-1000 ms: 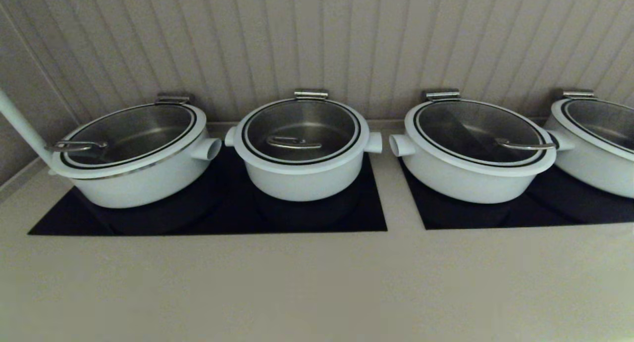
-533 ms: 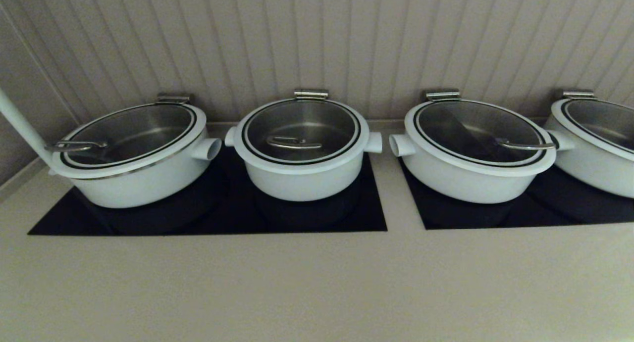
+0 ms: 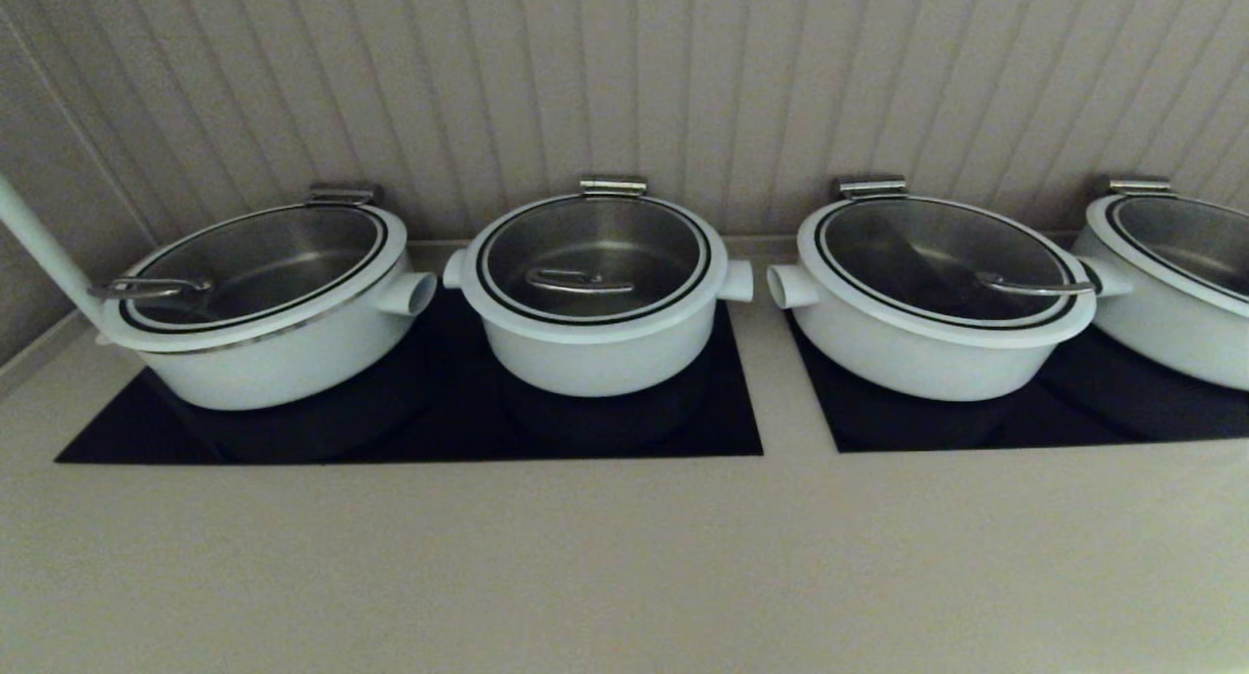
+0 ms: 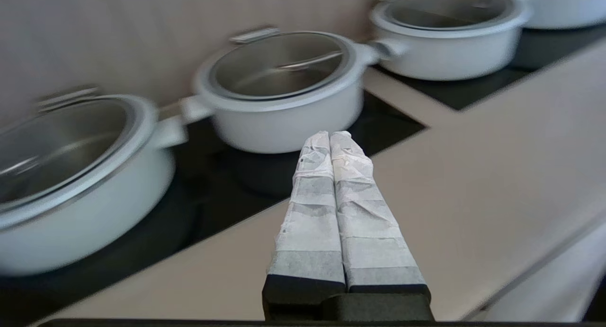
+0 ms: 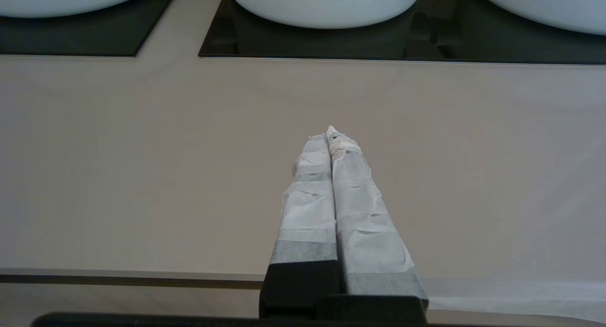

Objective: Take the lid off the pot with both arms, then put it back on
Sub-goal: Open the food pot lid a small opening with the left arm

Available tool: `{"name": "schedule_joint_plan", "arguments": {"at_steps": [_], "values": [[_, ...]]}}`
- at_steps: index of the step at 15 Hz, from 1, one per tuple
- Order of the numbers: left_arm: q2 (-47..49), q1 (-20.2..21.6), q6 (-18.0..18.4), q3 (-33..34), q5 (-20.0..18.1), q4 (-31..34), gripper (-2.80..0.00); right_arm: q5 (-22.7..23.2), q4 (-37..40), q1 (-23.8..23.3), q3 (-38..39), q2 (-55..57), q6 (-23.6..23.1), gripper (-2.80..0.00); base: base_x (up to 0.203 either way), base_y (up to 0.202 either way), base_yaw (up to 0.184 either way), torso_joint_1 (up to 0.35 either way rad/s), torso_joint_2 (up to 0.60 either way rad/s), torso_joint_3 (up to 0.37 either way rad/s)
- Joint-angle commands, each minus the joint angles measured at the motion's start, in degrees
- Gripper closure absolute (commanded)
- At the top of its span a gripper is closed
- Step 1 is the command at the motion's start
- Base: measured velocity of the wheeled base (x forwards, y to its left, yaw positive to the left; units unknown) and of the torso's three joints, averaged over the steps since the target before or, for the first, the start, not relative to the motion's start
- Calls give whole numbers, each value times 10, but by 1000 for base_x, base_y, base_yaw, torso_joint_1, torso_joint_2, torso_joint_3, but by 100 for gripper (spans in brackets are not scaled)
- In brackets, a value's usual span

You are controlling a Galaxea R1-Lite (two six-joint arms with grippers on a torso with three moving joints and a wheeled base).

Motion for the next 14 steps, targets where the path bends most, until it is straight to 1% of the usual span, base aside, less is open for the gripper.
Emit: {"name": "schedule_joint_plan", "arguments": {"at_steps": [1, 2, 3, 4, 5, 8, 11, 14], "values": [[113, -7, 2, -44, -44, -1, 0, 0, 0, 0, 0, 1, -1, 0, 0, 0, 0, 0, 0, 0], [138, -24, 4, -57, -65, 0, 0, 0, 0, 0, 0, 1, -1, 0, 0, 0, 0, 0, 0, 0], [156, -52, 8, -65, -75, 0, 0, 0, 0, 0, 0, 1, -1, 0, 0, 0, 0, 0, 0, 0], [179, -85, 17, -71, -80, -1, 0, 0, 0, 0, 0, 1, -1, 0, 0, 0, 0, 0, 0, 0], [205, -108, 26, -75, -82, -3, 0, 0, 0, 0, 0, 1, -1, 0, 0, 0, 0, 0, 0, 0], [276, -158, 42, -77, -84, -28, 0, 0, 0, 0, 0, 1, -1, 0, 0, 0, 0, 0, 0, 0], [330, -197, 45, -74, -83, -71, 0, 0, 0, 0, 0, 1, -1, 0, 0, 0, 0, 0, 0, 0], [363, -217, 41, -68, -82, -75, 0, 0, 0, 0, 0, 1, -1, 0, 0, 0, 0, 0, 0, 0]]}}
